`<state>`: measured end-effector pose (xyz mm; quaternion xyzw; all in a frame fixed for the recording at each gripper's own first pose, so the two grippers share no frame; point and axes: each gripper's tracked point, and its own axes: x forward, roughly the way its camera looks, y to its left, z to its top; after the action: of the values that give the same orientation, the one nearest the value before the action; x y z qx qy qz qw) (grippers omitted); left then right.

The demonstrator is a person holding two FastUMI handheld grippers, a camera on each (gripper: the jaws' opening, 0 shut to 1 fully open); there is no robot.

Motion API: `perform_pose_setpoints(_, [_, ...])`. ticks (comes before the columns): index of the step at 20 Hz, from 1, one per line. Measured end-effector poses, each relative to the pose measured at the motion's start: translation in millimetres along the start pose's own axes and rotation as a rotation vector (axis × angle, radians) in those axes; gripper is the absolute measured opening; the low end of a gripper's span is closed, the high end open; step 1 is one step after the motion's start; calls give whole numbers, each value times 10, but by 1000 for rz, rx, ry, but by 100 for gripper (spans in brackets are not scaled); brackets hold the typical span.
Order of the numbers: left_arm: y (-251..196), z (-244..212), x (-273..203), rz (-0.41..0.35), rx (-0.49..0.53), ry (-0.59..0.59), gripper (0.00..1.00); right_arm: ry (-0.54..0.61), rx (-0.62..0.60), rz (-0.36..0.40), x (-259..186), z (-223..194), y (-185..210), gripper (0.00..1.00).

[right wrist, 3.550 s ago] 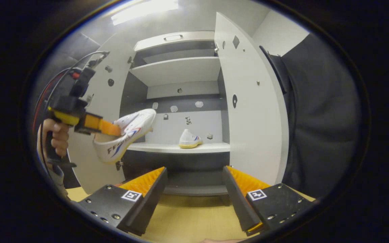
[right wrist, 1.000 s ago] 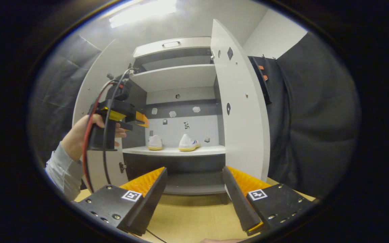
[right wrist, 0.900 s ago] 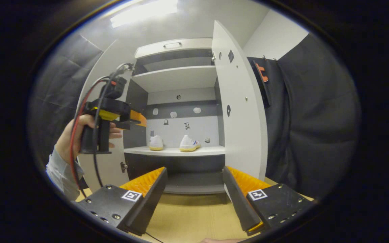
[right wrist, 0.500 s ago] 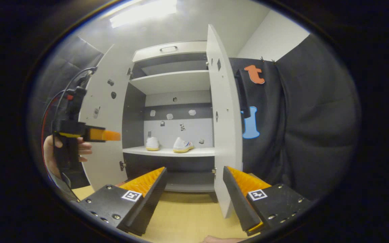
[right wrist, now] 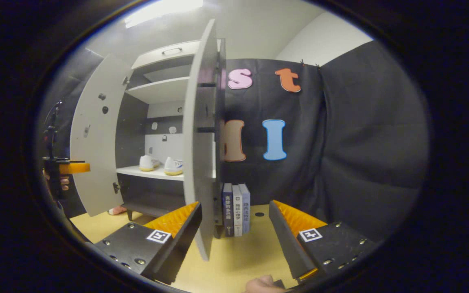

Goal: Grab one shoe with the right hand and put it into the shoe cabinet, grab the other shoe with the left hand and put it into the shoe cabinet; then close the right door with the right hand and the left door with the left hand.

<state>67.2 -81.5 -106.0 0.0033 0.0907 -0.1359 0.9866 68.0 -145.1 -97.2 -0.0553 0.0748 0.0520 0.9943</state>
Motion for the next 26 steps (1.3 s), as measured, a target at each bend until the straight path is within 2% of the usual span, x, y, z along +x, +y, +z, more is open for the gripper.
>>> perform_pose_setpoints(3, [-18, -59, -82, -21, -7, -1, 96, 2, -7, -27, 230, 144, -489, 98])
perform_pose_setpoints(6, [-42, 6, -162, -34, 10, -51, 96, 6, -20, -75, 424, 301, -960, 99])
perform_pose_setpoints(8, [-82, 5, -218, -52, 14, -69, 96, 10, -17, -89, 540, 445, -1178, 98])
perform_pose_setpoints(10, [-137, 20, -332, -75, 19, -83, 96, -2, 0, -92, 665, 606, -1224, 98])
perform_pose_setpoints(11, [-89, 25, -372, -64, 17, -94, 93, -6, 14, -83, 730, 669, -1186, 98])
perform_pose_setpoints(17, [-18, -83, -621, -49, -53, -117, 96, -45, 36, 13, 1021, 1016, -674, 98])
perform_pose_setpoints(18, [31, -67, -677, -31, -55, -135, 92, -49, 44, 25, 1059, 1065, -578, 99])
perform_pose_setpoints(19, [82, -58, -733, -13, -56, -148, 96, -44, 55, 19, 1090, 1089, -521, 99])
perform_pose_setpoints(23, [209, -189, -988, 16, -55, -141, 96, -25, 42, 49, 1108, 1160, -208, 98])
perform_pose_setpoints(24, [272, -217, -1050, 32, -48, -134, 96, -24, 16, 46, 1096, 1177, -150, 98])
perform_pose_setpoints(25, [335, -214, -1113, 49, -42, -136, 96, -26, -23, 12, 1096, 1216, -167, 98])
perform_pose_setpoints(26, [414, -201, -1171, 70, -34, -141, 92, -33, -55, -18, 1046, 1223, -189, 98])
